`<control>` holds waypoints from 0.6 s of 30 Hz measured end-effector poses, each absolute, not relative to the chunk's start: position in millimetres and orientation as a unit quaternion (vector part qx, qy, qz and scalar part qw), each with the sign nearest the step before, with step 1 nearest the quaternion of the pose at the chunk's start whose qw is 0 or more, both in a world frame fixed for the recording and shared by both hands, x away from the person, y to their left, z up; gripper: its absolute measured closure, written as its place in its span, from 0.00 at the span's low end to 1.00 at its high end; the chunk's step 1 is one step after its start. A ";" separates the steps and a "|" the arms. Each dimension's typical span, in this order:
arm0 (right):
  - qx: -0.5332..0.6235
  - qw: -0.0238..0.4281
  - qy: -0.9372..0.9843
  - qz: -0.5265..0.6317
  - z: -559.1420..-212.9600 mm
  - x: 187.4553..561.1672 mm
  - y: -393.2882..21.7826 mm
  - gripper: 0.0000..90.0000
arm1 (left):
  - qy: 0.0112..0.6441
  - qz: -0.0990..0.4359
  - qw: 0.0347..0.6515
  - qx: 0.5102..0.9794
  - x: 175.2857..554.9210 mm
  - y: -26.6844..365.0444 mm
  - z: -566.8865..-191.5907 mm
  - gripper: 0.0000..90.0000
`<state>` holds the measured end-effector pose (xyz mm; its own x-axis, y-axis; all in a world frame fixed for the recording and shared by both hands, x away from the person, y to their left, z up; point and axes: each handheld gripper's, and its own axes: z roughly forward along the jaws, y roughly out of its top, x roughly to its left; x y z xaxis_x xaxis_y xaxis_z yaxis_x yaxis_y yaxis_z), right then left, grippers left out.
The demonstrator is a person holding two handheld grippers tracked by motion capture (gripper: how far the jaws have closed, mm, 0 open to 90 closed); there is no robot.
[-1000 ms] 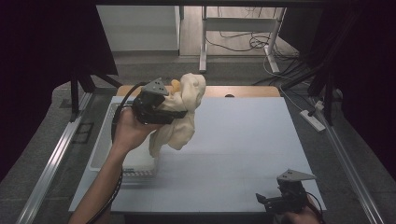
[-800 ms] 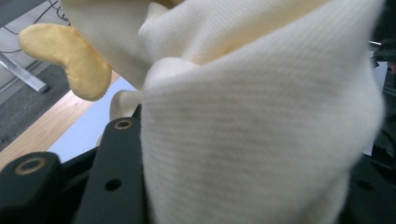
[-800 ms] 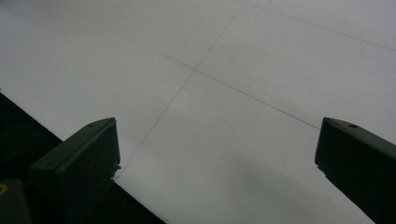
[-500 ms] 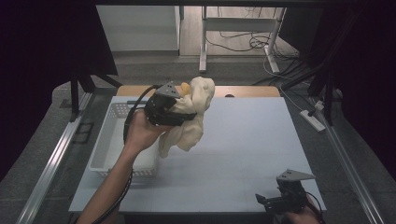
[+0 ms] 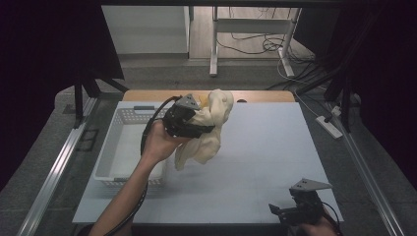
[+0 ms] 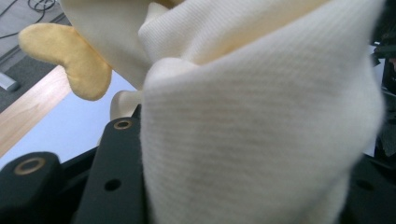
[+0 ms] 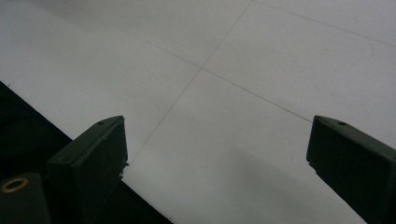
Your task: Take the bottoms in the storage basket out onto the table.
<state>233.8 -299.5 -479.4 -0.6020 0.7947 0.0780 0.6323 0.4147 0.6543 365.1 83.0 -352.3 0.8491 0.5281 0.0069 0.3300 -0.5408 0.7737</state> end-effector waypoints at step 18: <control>0.432 0.127 0.828 0.334 -479.3 233.6 -300.5 0.03 | 0.258 0.101 0.398 0.874 372.1 71.0 -388.2 0.58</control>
